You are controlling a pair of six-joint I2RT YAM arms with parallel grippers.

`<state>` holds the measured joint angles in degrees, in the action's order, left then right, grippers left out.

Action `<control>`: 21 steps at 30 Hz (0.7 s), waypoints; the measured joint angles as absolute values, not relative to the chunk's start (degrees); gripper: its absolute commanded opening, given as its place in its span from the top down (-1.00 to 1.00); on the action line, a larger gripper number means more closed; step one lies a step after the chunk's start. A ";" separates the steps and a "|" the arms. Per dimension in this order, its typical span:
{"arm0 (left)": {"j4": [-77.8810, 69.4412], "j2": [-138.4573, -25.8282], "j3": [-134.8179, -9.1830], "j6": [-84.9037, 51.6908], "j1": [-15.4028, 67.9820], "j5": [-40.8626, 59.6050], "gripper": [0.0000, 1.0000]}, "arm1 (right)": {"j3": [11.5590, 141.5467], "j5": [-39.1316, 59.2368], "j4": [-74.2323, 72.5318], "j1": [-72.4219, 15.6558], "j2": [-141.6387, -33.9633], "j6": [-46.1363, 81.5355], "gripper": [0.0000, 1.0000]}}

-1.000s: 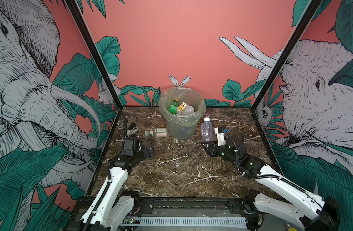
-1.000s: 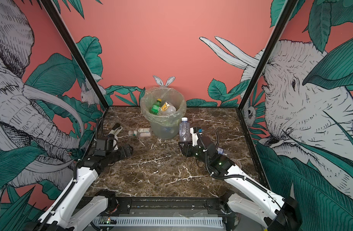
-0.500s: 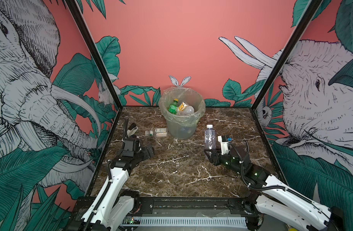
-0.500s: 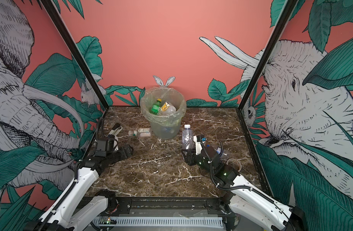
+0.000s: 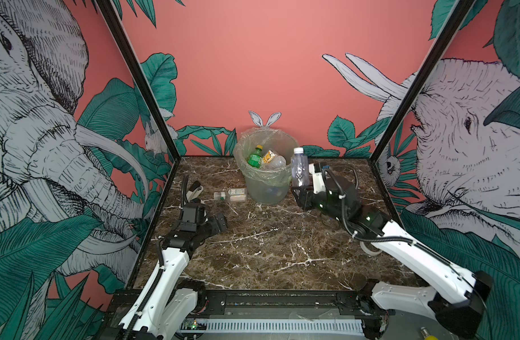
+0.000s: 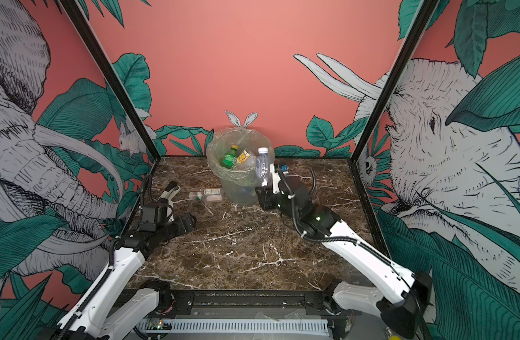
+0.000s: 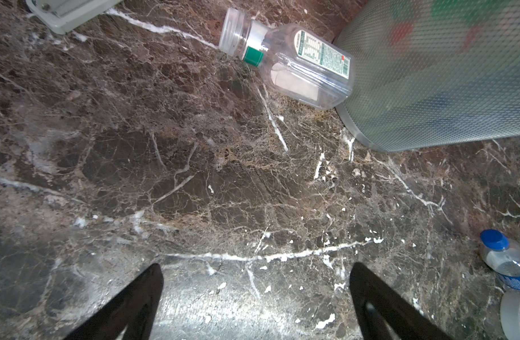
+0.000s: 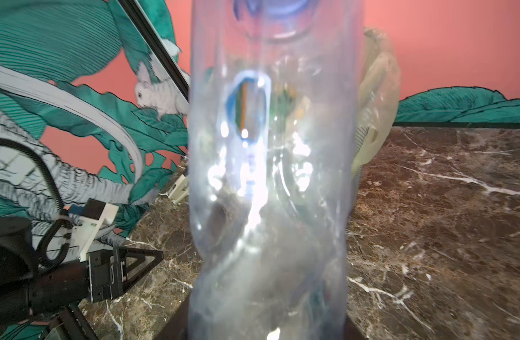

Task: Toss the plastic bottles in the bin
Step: 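Lift the clear bottle upright with the right gripper and carry it over the bin, then open the right gripper to drop the clear bottle into the bin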

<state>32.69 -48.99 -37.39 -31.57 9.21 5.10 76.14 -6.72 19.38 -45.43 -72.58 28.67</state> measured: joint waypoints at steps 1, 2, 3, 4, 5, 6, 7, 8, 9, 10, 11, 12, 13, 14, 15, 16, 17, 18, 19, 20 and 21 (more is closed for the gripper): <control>32.69 -48.95 -37.39 -31.68 9.21 5.10 -0.99 | 82.76 -7.62 21.47 -45.43 -77.03 28.10 -0.09; 32.69 -48.93 -37.39 -31.79 9.21 5.10 -0.99 | 89.95 -8.75 24.03 -45.43 -81.82 27.57 -0.17; 32.69 -48.93 -37.39 -31.90 9.21 5.10 -0.99 | 97.12 -9.82 26.22 -45.36 -86.48 26.94 -0.28; 32.67 -48.88 -37.39 -31.99 9.19 5.10 -0.99 | 105.47 -10.61 28.97 -45.17 -92.09 26.39 -0.54; 32.69 -48.86 -37.41 -32.05 9.17 5.10 -0.99 | 113.08 -11.33 31.97 -44.95 -97.08 25.93 -0.64; 32.71 -48.84 -37.45 -32.14 9.17 5.10 -0.99 | 120.31 -11.94 34.83 -44.82 -101.75 25.39 -0.73; 32.75 -48.82 -37.56 -32.21 9.17 5.10 -0.99 | 126.82 -12.67 37.85 -44.66 -106.04 25.06 -0.81; 32.93 -48.82 -37.74 -32.32 9.15 5.10 -0.99 | 133.40 -13.54 41.89 -44.56 -110.21 24.67 -0.86; 33.10 -48.82 -38.02 -32.38 9.15 5.10 -0.99 | 137.69 -14.15 44.66 -44.49 -112.95 24.34 -0.98; 33.15 -48.82 -38.44 -32.45 9.13 5.10 -0.99 | 141.36 -14.92 47.68 -44.45 -115.24 24.08 -0.99; 33.12 -48.82 -38.72 -32.49 9.06 5.13 -0.99 | 143.17 -15.57 50.13 -44.47 -116.29 23.66 -0.99; 33.15 -48.82 -39.16 -32.58 8.93 5.13 -0.99 | 143.57 -16.14 52.14 -44.47 -116.40 23.51 -0.99; 33.08 -48.82 -39.46 -32.60 8.82 5.13 -0.99 | 143.28 -16.78 53.78 -44.47 -115.77 23.27 -0.99; 33.08 -48.82 -39.68 -32.62 8.75 5.13 -0.99 | 141.82 -17.19 54.19 -44.51 -114.56 23.11 -0.99; 33.10 -48.84 -39.90 -32.62 8.62 5.13 -0.99 | 138.85 -17.56 54.24 -44.56 -112.16 22.90 -0.99; 33.10 -48.86 -40.10 -32.64 8.56 5.17 -0.99 | 135.35 -17.87 53.91 -44.62 -109.32 22.70 -0.99; 33.10 -48.90 -40.23 -32.64 8.54 5.17 -0.99 | 131.57 -18.11 53.12 -44.62 -106.26 22.50 -0.99; 33.10 -48.99 -40.36 -32.69 8.51 5.17 -0.99 | 126.78 -18.31 51.83 -44.62 -102.21 22.39 -0.99; 33.08 -49.10 -40.42 -32.82 8.51 5.17 -0.99 | 121.69 -18.50 49.84 -44.64 -97.78 22.24 -0.99; 33.10 -49.19 -40.42 -32.93 8.51 5.19 -0.99 | 117.75 -18.46 48.31 -44.62 -94.35 22.20 -0.99; 33.10 -49.39 -40.42 -33.12 8.51 5.19 -0.99 | 112.99 -18.41 46.26 -44.64 -89.95 22.17 -0.98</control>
